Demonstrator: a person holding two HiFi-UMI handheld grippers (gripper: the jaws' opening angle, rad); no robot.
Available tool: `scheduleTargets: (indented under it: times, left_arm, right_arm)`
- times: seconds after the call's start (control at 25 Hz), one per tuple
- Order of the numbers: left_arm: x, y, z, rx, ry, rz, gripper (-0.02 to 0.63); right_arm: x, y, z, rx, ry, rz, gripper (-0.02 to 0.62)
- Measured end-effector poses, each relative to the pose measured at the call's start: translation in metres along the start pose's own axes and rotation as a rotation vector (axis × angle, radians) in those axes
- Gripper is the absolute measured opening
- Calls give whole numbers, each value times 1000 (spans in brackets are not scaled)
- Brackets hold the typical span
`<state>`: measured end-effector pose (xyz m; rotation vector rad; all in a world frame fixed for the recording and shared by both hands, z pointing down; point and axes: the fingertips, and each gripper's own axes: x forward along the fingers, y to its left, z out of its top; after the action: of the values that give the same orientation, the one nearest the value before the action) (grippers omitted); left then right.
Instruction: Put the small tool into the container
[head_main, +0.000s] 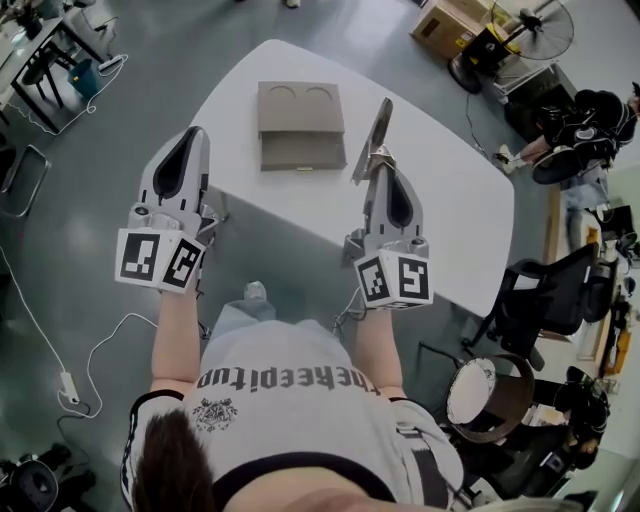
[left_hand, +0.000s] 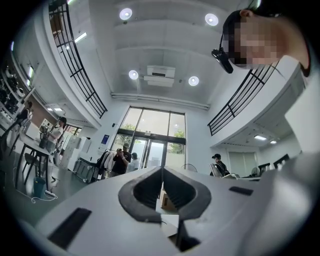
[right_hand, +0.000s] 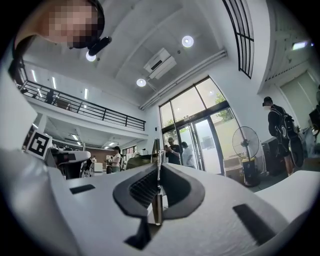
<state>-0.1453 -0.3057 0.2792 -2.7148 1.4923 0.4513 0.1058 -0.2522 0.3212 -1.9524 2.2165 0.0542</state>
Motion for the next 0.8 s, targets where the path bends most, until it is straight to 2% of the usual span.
scheduleTargets:
  times: [0.48,0.8]
  left_arm:
    - [43,43,-19,-20,35,-79,12]
    - [66,48,-38,-39,59,-94,12]
  right_arm:
    - [56,17,-45,-177,99,-4,3]
    - [88,15,-80,-406,214,92,3]
